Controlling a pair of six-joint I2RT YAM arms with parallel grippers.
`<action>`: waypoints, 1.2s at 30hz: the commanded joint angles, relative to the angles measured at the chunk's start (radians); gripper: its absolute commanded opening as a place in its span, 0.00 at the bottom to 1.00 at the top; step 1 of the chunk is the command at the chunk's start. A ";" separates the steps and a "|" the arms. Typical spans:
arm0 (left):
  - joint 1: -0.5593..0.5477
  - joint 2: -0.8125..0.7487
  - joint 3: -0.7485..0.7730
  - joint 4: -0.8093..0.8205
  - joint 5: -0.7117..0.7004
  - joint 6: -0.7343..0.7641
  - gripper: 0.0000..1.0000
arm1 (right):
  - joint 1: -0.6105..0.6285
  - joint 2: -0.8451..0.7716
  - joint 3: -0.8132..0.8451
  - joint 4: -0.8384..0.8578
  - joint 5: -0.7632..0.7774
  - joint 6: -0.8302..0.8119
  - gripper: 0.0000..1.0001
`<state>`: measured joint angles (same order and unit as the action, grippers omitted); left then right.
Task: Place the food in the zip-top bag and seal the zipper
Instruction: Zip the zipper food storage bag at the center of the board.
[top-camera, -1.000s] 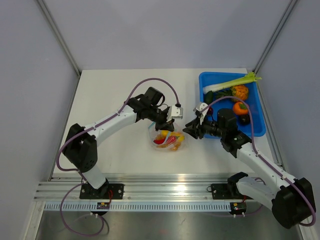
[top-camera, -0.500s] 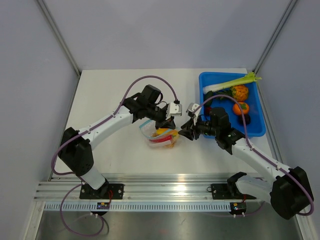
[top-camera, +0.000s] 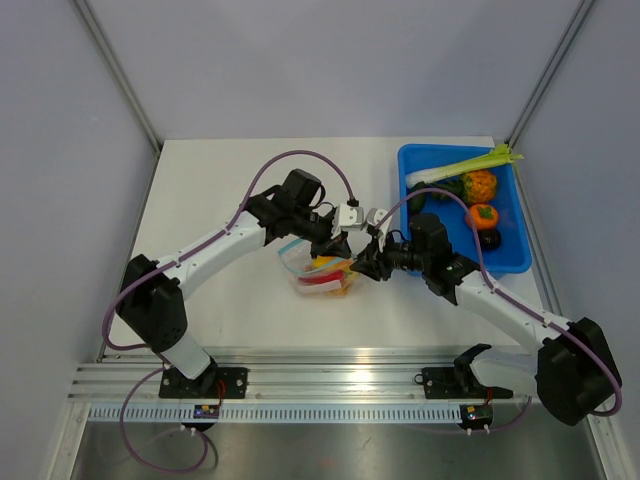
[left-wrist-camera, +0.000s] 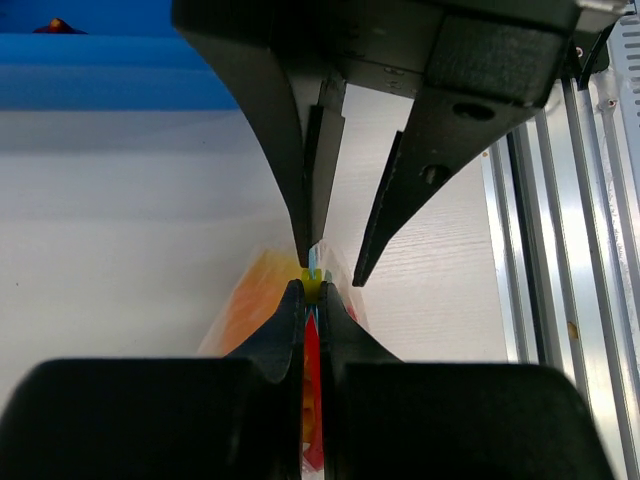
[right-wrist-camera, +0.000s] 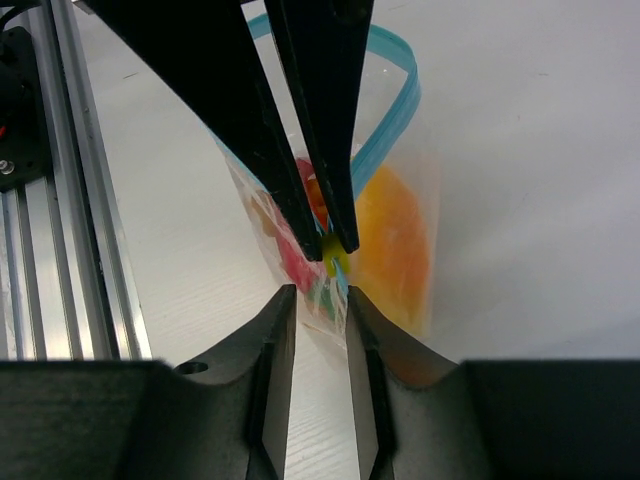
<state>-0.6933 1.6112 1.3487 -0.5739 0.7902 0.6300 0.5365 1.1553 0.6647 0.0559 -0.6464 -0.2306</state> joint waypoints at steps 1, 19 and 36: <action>-0.002 -0.048 0.029 0.046 0.049 -0.006 0.00 | 0.020 0.026 0.052 0.079 -0.010 -0.001 0.32; -0.002 -0.042 0.029 0.036 0.052 -0.004 0.00 | 0.037 0.046 0.056 0.139 -0.010 0.028 0.00; -0.003 0.003 0.064 -0.014 0.044 -0.007 0.15 | 0.039 -0.019 -0.030 0.266 0.087 0.074 0.00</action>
<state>-0.6899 1.6112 1.3746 -0.5819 0.8009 0.6277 0.5652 1.1603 0.6231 0.2218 -0.5686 -0.1673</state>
